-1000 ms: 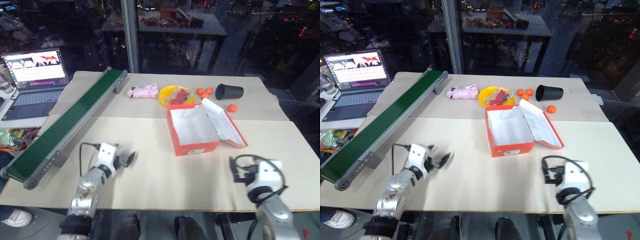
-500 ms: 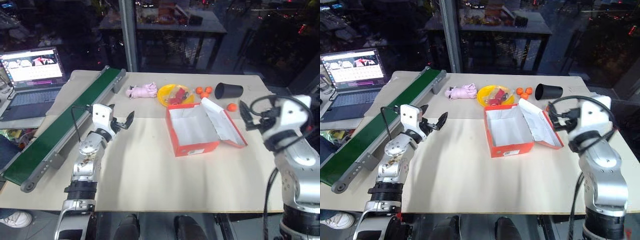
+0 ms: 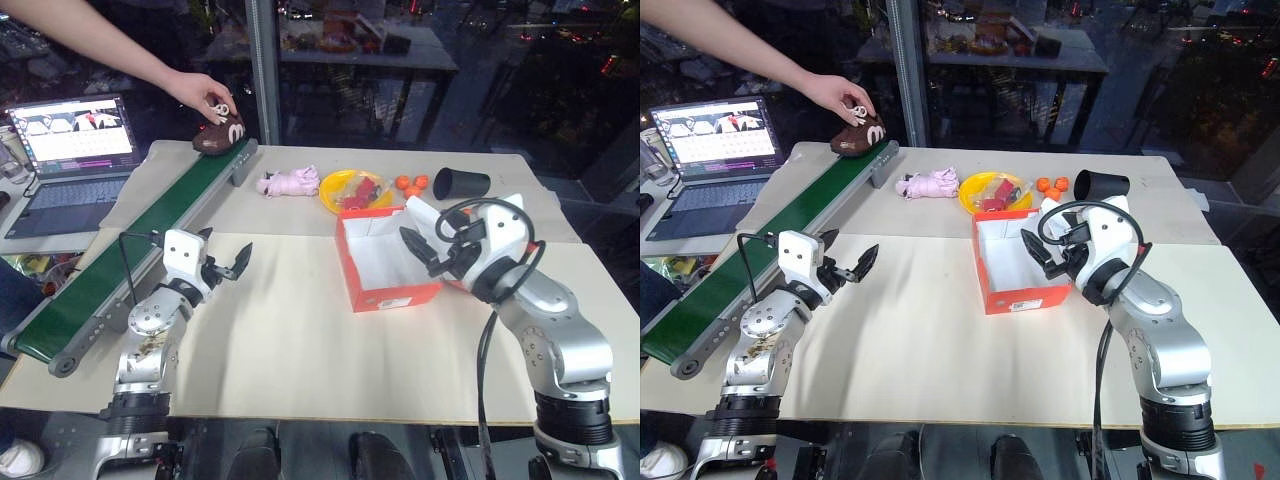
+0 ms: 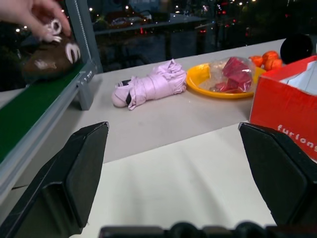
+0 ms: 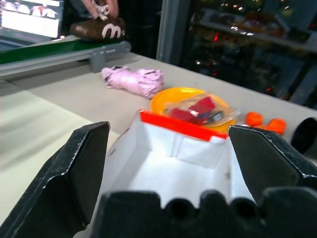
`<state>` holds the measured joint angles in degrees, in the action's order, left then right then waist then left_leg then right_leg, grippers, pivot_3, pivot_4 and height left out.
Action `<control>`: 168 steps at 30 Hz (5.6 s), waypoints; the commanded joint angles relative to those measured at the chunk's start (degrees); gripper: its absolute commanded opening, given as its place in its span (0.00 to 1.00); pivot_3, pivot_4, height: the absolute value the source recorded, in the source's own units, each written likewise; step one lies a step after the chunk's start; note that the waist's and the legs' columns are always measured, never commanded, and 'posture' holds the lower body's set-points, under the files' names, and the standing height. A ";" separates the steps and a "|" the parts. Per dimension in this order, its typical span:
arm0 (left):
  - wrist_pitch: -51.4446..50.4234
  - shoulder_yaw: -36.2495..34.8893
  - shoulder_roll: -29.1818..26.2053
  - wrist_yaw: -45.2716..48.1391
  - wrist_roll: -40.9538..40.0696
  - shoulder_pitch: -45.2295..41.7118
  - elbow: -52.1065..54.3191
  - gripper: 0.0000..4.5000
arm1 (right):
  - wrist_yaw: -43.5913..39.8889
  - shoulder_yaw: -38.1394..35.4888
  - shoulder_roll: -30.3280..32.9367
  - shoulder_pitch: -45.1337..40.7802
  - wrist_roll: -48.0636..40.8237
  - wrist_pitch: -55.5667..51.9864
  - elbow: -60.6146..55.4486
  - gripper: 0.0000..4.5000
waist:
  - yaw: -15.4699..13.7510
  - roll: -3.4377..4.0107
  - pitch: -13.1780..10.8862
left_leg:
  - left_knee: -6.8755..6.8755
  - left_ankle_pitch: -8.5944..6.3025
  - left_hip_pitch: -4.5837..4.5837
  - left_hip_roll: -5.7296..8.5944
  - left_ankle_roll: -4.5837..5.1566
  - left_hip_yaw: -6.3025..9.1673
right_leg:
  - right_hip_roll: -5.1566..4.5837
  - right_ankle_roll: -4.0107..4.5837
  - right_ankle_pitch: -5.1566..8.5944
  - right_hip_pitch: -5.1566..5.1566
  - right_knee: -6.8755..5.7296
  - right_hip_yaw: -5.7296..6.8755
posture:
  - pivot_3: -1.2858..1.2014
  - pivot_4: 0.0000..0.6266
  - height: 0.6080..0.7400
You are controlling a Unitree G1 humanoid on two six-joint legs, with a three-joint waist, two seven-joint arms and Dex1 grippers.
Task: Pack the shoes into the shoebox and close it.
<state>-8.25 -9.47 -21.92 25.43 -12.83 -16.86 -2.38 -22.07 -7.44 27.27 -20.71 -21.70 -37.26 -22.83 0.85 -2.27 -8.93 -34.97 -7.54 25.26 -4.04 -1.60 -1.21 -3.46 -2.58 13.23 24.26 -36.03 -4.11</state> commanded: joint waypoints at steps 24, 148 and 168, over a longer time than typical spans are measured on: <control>-11.43 -12.74 -9.30 -10.61 -0.96 -4.65 4.05 1.00 | -14.42 14.68 -9.49 -14.28 0.60 7.27 15.85 0.99 | 0.16 -0.02 -0.01 | 0.13 0.01 0.03 -0.02 0.01 0.00 | 0.04 -0.14 -0.34 0.09 -0.03 0.03 | 0.52 0.24 1.00; -39.42 -0.02 6.24 2.05 -20.12 -34.51 6.74 0.63 | 17.54 -14.55 -11.36 -27.21 -33.94 -3.08 21.12 0.13 | 1.59 -0.22 -0.32 | -0.25 0.40 0.96 -0.13 0.10 0.08 | 0.15 -0.10 -0.20 0.77 -0.91 0.14 | 0.52 0.24 1.00; -37.90 2.88 -4.11 3.29 -15.39 -22.78 10.42 0.95 | -11.50 15.22 13.25 -31.25 -1.15 -9.57 42.25 0.13 | 1.43 0.01 -0.50 | -0.14 0.40 1.00 -0.05 0.10 0.02 | 0.08 -0.12 -0.21 0.81 -0.73 0.08 | 0.52 0.24 1.00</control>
<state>-47.31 -5.94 -25.96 29.25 -28.33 -39.73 5.33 -31.57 8.07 39.29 -50.76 -24.89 -47.62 19.53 2.28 -2.26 -9.44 -35.11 -7.14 26.25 -4.09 -1.50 -1.19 -3.38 -2.70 13.02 25.07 -36.76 -4.02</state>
